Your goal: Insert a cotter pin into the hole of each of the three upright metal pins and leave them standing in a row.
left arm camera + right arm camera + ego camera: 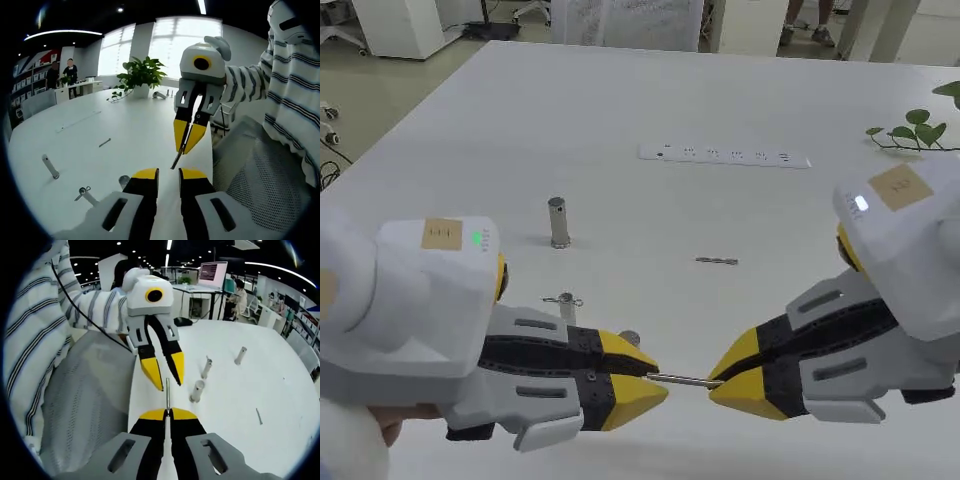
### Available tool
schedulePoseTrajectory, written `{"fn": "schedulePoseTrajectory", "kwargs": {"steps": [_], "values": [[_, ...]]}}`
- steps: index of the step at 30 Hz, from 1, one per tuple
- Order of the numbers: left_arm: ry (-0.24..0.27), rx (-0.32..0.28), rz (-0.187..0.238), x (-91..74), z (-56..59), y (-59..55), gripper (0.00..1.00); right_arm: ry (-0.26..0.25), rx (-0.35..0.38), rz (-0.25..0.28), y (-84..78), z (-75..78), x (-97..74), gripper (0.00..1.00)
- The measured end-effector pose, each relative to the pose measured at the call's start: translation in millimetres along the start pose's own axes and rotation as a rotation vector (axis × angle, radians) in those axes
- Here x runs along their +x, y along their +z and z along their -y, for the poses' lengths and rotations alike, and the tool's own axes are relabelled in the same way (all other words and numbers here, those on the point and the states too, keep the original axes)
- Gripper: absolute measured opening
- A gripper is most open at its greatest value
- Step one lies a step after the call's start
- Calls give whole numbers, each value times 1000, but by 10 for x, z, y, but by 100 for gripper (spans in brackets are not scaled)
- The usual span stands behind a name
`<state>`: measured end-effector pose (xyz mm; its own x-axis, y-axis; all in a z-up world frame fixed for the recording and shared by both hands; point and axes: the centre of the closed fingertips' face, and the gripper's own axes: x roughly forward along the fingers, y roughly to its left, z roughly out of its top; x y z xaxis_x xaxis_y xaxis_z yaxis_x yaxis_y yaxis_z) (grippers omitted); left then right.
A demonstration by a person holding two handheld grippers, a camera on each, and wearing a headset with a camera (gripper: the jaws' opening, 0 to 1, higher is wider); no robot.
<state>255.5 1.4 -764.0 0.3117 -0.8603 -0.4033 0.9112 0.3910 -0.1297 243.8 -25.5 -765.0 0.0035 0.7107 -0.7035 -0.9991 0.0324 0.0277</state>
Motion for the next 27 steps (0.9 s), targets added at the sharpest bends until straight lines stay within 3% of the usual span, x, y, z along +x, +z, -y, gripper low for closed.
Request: {"fn": "schedulePoseTrajectory", "kwargs": {"steps": [8, 10, 16, 22, 27], "values": [[67, -10, -24, -43, -166, -120, 29, -90, 79, -21, -104, 104, 32, 3], [93, -47, -40, -58, -225, -178, 30, -116, 89, -33, -145, 128, 54, 3], [116, -80, -66, -72, -312, -306, 39, -186, 162, -27, -182, 198, 92, 3], [125, -112, -78, -31, -383, -409, 45, -225, 224, -14, -194, 258, 151, 3], [136, -119, -88, 2, -435, -504, 57, -248, 280, 4, -178, 298, 207, 3]]}}
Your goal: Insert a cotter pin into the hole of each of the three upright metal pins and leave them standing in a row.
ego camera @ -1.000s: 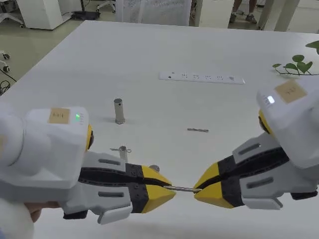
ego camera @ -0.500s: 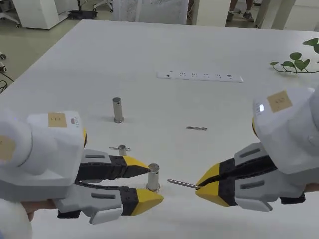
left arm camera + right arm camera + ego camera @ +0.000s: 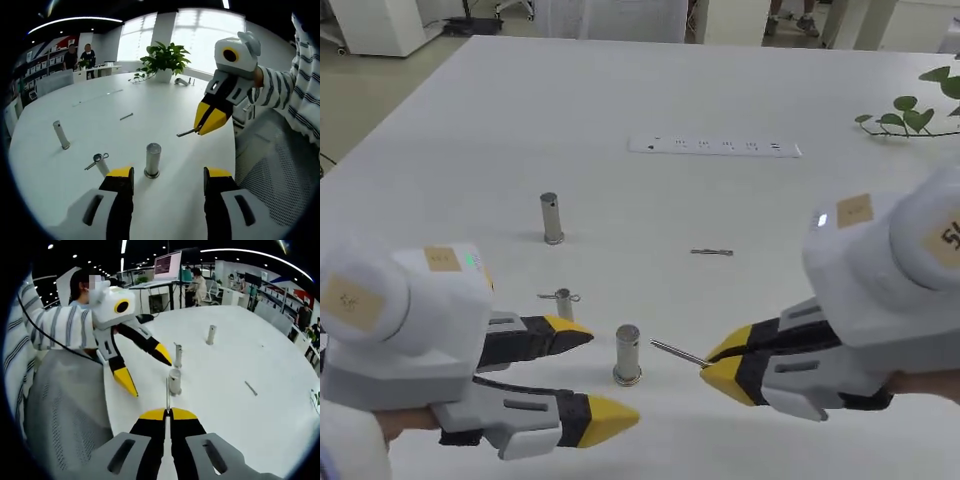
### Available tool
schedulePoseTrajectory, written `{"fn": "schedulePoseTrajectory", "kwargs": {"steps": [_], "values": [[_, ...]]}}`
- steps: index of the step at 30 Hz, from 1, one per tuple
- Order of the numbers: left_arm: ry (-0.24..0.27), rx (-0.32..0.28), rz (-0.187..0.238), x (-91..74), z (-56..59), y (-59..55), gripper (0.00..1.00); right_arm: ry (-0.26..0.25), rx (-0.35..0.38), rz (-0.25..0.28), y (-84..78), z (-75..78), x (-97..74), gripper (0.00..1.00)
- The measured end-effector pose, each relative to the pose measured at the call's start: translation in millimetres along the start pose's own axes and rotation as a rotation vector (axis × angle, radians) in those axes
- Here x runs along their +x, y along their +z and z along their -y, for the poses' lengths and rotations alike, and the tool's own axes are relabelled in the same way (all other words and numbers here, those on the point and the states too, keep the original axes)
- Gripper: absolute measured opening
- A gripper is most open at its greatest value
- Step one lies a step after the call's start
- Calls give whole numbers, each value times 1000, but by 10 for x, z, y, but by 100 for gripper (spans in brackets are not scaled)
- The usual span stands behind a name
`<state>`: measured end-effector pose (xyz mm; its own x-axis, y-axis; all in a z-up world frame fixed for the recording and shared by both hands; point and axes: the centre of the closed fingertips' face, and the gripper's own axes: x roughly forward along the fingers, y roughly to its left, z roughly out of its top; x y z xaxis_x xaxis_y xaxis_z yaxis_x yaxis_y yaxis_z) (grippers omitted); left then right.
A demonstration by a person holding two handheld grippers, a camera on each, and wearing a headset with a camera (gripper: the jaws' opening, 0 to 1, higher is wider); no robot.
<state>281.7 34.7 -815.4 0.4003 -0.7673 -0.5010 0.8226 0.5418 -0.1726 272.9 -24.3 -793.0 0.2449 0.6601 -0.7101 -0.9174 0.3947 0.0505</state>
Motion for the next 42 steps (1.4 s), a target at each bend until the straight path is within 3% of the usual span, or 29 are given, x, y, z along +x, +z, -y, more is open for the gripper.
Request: {"fn": "schedulePoseTrajectory", "kwargs": {"steps": [16, 22, 29, 42], "values": [[-39, -18, -16, 111, -5, -96, 76, -61, 93, -26, -43, 53, 203, 3], [-46, -22, 15, 154, -13, -81, 88, -64, 107, -32, -68, 41, 242, 3], [-70, -17, 1, 176, 19, -127, 91, -65, 120, -36, -82, 26, 272, 3], [-122, -11, -20, 228, 128, -152, 85, -77, 130, -26, -52, 54, 303, 3]]}}
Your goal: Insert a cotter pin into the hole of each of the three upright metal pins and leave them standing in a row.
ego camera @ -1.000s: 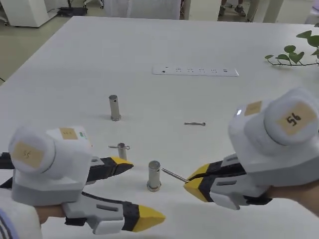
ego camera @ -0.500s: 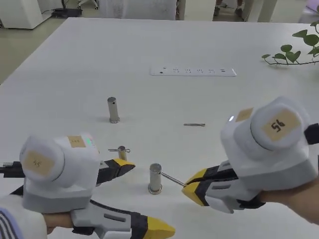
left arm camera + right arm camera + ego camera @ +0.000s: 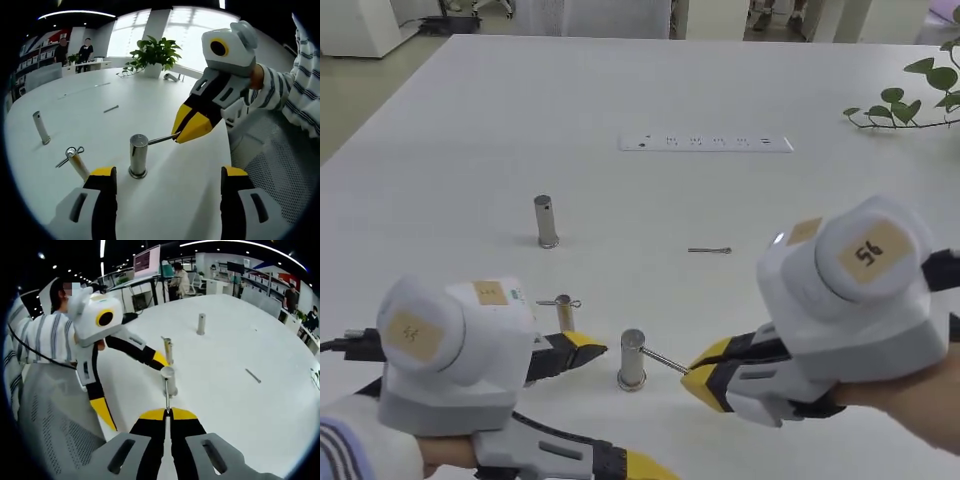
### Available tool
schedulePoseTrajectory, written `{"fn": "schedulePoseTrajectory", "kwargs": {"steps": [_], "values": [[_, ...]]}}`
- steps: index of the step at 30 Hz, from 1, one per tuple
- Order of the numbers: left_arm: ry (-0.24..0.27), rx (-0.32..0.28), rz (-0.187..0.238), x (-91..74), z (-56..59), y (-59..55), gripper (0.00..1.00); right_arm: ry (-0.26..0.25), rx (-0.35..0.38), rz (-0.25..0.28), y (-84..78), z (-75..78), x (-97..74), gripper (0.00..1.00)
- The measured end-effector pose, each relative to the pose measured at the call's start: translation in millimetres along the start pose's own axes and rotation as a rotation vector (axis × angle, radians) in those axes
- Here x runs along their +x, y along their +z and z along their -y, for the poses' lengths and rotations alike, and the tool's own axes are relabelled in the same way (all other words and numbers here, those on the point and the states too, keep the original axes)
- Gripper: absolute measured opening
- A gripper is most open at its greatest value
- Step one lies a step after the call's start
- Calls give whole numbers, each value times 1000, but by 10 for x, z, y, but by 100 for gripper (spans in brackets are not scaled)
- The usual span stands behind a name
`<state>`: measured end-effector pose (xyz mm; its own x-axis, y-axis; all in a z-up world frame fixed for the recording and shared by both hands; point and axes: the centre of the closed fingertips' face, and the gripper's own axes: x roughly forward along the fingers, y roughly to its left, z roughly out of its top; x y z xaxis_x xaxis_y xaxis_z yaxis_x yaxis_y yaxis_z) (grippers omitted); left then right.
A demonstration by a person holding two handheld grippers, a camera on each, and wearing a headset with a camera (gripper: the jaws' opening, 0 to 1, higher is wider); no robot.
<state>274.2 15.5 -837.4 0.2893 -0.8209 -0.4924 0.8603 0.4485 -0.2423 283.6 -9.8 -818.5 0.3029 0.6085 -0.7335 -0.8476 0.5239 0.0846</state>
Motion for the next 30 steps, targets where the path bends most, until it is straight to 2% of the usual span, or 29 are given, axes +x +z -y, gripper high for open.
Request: {"fn": "schedulePoseTrajectory", "kwargs": {"steps": [6, 17, 25, 30], "values": [[-19, 5, 3, 10, 48, 19, 84, -5, -5, 2, 6, 30, -6, 3], [-36, 16, 8, 35, 82, 47, 71, 1, -32, -6, 0, 70, -25, 3], [3, 27, -2, 38, -12, 39, 60, 5, -52, -9, 5, 93, -30, 3], [48, 49, -5, 36, -112, 49, 47, 17, -79, -15, 0, 66, -35, 3]]}}
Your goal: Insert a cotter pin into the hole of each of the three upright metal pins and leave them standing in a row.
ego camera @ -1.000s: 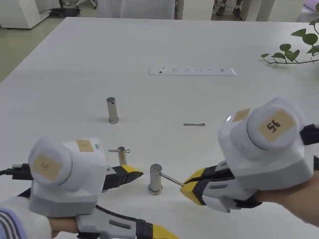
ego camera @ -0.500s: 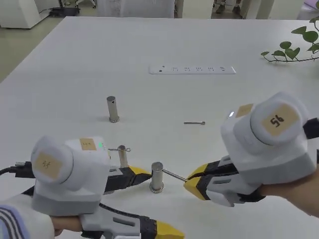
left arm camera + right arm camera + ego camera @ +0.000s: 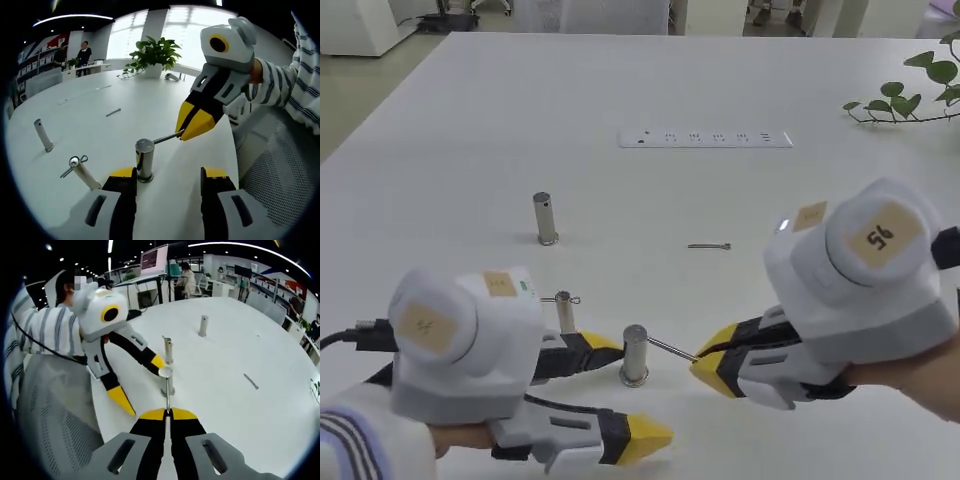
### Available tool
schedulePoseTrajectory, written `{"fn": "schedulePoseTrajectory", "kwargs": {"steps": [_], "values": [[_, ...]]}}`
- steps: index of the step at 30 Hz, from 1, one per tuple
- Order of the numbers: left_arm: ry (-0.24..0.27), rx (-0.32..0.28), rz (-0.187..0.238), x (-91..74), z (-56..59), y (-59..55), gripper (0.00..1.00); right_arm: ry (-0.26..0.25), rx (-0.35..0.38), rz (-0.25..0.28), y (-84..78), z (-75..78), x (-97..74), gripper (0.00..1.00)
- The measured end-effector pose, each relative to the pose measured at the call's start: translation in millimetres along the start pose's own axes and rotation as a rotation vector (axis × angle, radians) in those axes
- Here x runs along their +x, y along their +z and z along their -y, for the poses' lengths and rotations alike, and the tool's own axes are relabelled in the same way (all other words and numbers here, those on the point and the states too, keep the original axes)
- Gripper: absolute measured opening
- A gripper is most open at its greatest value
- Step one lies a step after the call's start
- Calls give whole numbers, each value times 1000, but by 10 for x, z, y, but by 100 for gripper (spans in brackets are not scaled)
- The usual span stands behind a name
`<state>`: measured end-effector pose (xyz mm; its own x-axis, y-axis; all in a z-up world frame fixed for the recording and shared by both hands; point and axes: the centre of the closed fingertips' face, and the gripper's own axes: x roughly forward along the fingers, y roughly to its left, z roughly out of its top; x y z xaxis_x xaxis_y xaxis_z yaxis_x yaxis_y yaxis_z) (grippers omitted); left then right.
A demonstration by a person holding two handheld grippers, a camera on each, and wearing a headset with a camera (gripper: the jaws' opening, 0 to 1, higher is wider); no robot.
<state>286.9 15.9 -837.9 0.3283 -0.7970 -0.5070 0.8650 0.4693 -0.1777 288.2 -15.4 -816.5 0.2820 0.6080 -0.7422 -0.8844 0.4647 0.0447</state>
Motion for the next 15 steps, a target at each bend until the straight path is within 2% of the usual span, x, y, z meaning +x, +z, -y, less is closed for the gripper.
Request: {"fn": "schedulePoseTrajectory", "kwargs": {"steps": [3, 6, 10, 15], "values": [[22, 8, 6, 9, -58, 24, 40, 4, -8, -1, 1, -9, 2, 3], [40, 25, -4, 20, -104, 26, 37, 9, -22, -3, 5, -10, 0, 3], [47, 42, -16, 35, -138, 21, 28, 12, -43, -7, 15, -4, -3, 3], [73, 97, -76, 52, -220, -47, 19, 21, -75, -10, 27, -7, 3, 3]]}}
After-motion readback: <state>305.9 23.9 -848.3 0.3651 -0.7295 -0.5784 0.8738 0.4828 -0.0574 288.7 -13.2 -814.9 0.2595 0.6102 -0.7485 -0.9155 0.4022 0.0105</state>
